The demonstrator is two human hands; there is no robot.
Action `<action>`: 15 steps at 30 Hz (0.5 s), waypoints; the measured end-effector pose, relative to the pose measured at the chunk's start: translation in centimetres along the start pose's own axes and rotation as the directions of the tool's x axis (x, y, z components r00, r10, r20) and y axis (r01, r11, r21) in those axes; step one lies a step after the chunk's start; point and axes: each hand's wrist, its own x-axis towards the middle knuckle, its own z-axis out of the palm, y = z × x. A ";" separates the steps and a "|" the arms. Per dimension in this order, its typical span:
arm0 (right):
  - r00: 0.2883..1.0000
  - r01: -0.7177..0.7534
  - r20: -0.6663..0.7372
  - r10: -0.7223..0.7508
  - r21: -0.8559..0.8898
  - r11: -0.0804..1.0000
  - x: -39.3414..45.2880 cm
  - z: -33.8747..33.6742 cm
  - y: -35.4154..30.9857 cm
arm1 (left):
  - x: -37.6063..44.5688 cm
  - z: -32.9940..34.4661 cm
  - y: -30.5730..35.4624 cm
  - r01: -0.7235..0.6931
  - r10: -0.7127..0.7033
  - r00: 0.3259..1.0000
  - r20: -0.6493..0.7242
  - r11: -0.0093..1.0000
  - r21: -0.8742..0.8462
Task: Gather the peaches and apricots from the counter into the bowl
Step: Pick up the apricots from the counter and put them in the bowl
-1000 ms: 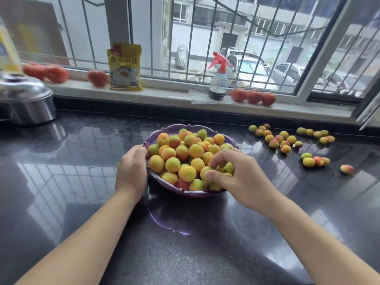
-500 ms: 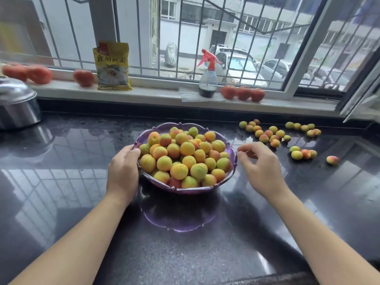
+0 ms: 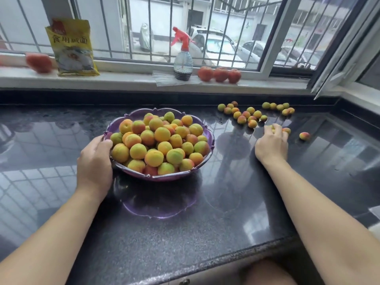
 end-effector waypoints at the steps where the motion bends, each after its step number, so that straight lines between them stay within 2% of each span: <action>1: 0.999 -0.020 0.032 0.021 -0.028 0.999 0.3 0.1 -0.1 | 0.0 0.0 0.1 0.003 -0.003 1.000 -0.006 1.000 0.005; 7: 0.987 -0.099 0.114 0.110 -0.092 0.991 1.4 0.4 -0.2 | -0.1 -0.1 0.4 0.007 -0.007 1.000 0.000 1.000 -0.017; 12: 0.986 -0.134 0.083 0.143 -0.103 0.986 1.9 1.0 -0.2 | -0.2 0.0 0.4 0.001 -0.002 1.000 -0.009 1.000 -0.020; 15: 0.986 -0.158 0.046 0.160 -0.051 0.986 2.0 1.0 -0.2 | -0.3 0.0 0.5 -0.001 0.001 1.000 -0.015 1.000 -0.008</action>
